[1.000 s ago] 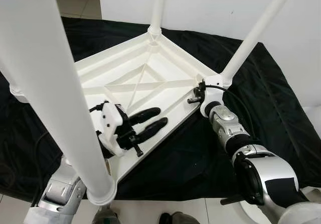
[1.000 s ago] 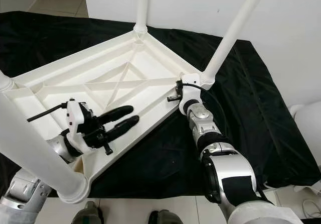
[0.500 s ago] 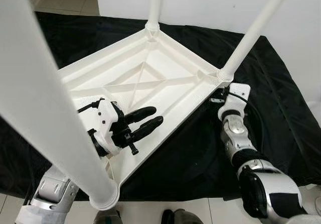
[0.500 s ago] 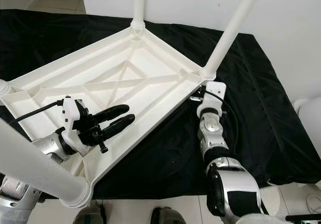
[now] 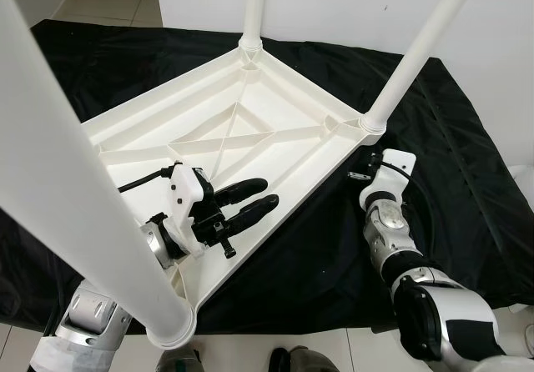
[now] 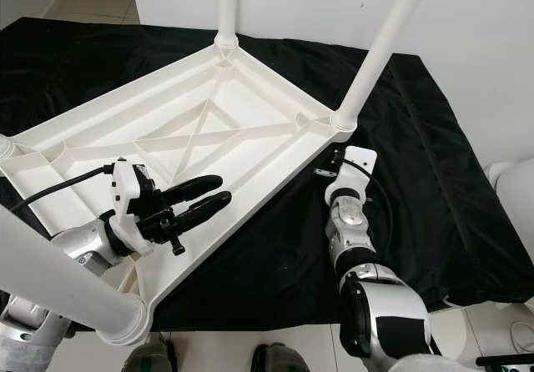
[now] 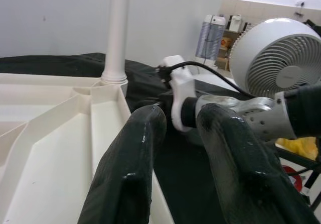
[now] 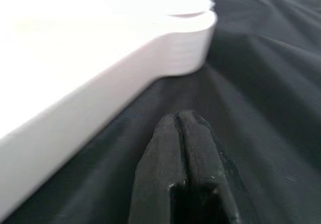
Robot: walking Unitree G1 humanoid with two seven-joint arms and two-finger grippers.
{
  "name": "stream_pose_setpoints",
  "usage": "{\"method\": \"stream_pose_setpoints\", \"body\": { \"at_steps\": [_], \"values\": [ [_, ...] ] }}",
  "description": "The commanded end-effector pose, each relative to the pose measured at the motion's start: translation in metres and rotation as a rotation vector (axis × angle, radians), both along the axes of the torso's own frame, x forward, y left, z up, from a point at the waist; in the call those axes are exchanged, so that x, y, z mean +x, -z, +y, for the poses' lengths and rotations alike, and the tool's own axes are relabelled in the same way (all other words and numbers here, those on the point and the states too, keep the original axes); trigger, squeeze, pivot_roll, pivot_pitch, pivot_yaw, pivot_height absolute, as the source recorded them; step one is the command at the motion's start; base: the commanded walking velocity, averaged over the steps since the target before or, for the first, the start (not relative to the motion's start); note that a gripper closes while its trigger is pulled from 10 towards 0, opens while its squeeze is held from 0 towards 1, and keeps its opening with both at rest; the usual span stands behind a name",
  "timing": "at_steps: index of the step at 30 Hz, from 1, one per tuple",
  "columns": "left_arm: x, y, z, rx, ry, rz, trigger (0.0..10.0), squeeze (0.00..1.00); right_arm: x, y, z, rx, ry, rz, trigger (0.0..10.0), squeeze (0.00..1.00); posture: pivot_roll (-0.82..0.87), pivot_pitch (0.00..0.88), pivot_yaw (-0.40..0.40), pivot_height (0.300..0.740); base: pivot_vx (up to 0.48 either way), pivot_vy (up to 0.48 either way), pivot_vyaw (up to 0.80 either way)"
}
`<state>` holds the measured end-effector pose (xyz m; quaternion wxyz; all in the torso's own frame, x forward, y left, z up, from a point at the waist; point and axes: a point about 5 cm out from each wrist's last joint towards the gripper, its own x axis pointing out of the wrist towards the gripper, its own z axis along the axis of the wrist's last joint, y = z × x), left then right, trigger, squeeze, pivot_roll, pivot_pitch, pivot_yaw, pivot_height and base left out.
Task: Building children table
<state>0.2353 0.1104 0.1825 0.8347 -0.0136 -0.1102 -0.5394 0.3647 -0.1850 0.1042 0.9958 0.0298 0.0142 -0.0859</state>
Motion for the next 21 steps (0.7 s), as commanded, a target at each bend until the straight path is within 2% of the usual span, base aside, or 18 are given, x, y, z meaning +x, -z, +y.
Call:
{"method": "stream_pose_setpoints", "body": {
  "at_steps": [1, 5, 9, 12, 13, 14, 19, 21],
  "values": [
    [-0.009, -0.001, -0.008, -0.001, 0.087, -0.002, 10.0, 0.00, 0.002, 0.000, 0.001, -0.022, -0.049, 0.031, 10.0, 0.00, 0.17, 0.064, -0.090, 0.740, 0.000, 0.000, 0.00],
    [-0.016, -0.002, -0.015, -0.012, 0.110, 0.017, 10.0, 0.00, 0.010, -0.011, 0.003, -0.052, -0.140, 0.032, 10.0, 0.00, 0.18, 0.061, -0.095, 0.740, 0.000, 0.000, 0.00],
    [-0.017, -0.003, -0.017, -0.016, 0.111, 0.018, 10.0, 0.00, 0.012, -0.014, 0.003, -0.064, -0.156, 0.030, 10.0, 0.00, 0.19, 0.058, -0.098, 0.740, 0.000, 0.000, 0.00],
    [-0.019, -0.002, -0.022, -0.008, 0.135, 0.030, 10.0, 0.00, 0.017, -0.022, 0.007, -0.089, -0.229, 0.025, 10.0, 0.00, 0.19, 0.058, -0.103, 0.740, 0.000, 0.000, 0.00],
    [-0.019, -0.002, -0.022, -0.008, 0.135, 0.030, 10.0, 0.00, 0.017, -0.022, 0.007, -0.089, -0.229, 0.025, 10.0, 0.00, 0.19, 0.058, -0.103, 0.740, 0.000, 0.000, 0.00],
    [-0.019, -0.001, -0.024, -0.001, 0.156, 0.046, 10.0, 0.00, 0.021, -0.027, 0.012, -0.085, -0.283, 0.027, 10.0, 0.00, 0.19, 0.060, -0.103, 0.740, 0.000, 0.000, 0.00],
    [-0.019, 0.000, -0.026, 0.010, 0.180, 0.068, 10.0, 0.00, 0.023, -0.031, 0.015, -0.072, -0.319, 0.030, 10.0, 0.00, 0.19, 0.061, -0.102, 0.740, 0.000, 0.000, 0.00],
    [-0.019, -0.003, -0.029, 0.010, 0.196, 0.089, 10.0, 0.00, 0.026, -0.037, 0.027, -0.031, -0.411, 0.024, 10.0, 0.00, 0.19, 0.070, -0.088, 0.740, 0.000, 0.000, 0.00]
  ]
}}
